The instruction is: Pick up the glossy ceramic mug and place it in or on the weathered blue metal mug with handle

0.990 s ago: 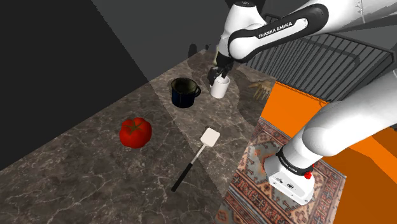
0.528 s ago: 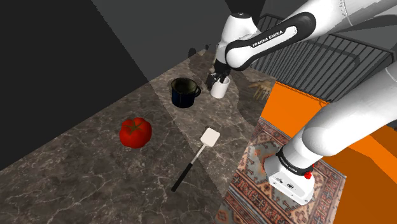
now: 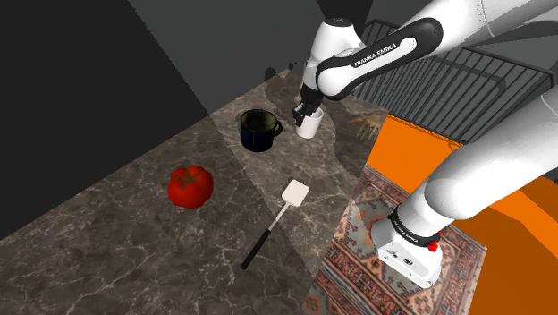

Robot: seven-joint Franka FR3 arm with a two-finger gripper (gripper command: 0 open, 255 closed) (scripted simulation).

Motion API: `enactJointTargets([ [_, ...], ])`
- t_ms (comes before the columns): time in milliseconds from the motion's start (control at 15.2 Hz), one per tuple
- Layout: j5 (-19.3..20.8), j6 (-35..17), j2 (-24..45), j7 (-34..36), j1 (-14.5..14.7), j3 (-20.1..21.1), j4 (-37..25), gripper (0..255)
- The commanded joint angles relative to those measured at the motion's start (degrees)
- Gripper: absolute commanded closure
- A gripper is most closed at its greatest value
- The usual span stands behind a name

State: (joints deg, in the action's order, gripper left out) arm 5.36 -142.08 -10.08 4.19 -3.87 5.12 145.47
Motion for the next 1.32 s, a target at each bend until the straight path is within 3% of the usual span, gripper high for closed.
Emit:
enactJointTargets([
  [0,0.0,0.0,0.0,0.0,0.0,0.0,0.0,255],
  [462,0.0,0.0,0.0,0.0,0.0,0.0,0.0,255],
  [1254,-1.5,10.2,-5.9,-1.6,0.5,-0.3,-4.4,255],
])
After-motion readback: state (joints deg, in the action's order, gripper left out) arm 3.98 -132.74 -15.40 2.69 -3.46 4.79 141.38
